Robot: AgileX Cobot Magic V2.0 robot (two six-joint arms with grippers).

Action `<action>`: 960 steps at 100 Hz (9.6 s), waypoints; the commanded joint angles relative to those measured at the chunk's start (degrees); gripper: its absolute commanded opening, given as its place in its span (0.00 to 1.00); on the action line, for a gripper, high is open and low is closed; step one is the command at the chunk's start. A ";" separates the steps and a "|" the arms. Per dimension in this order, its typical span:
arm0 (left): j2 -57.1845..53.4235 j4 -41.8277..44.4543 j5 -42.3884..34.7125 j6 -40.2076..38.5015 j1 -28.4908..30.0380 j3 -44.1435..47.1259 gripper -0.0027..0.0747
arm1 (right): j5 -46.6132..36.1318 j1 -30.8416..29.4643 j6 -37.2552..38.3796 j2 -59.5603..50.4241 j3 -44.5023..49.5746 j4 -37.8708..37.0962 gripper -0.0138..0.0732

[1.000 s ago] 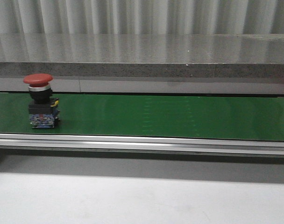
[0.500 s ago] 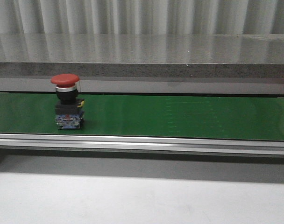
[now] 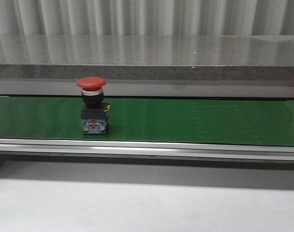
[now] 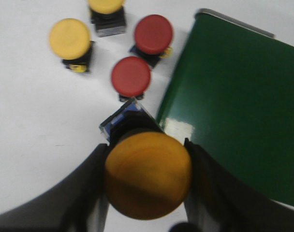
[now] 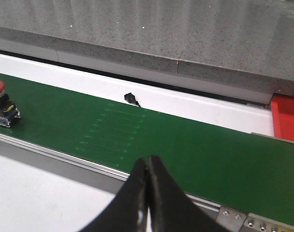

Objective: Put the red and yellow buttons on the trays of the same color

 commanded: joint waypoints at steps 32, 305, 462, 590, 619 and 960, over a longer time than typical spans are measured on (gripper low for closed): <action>6.82 -4.22 -1.93 1.45 -7.32 -1.73 0.09 | -3.92 -0.05 -0.44 0.81 -1.22 0.19 0.09; -57.84 -4.36 -20.49 7.38 -22.10 34.07 0.01 | 11.64 6.02 -2.82 70.76 -32.88 6.03 0.89; -57.84 -4.36 -20.49 7.38 -22.10 34.07 0.01 | -15.55 -39.66 11.01 75.90 -34.71 1.10 0.41; -57.84 -4.36 -20.49 7.38 -22.10 34.07 0.01 | -17.53 -37.56 10.77 72.92 -30.42 6.14 0.90; -57.84 -4.36 -20.49 7.38 -22.10 34.07 0.01 | -2.68 -27.83 7.76 61.37 -30.42 6.14 0.90; -57.84 -4.36 -20.49 7.38 -22.10 34.07 0.01 | -15.41 -46.22 21.60 67.73 -8.15 -1.19 0.76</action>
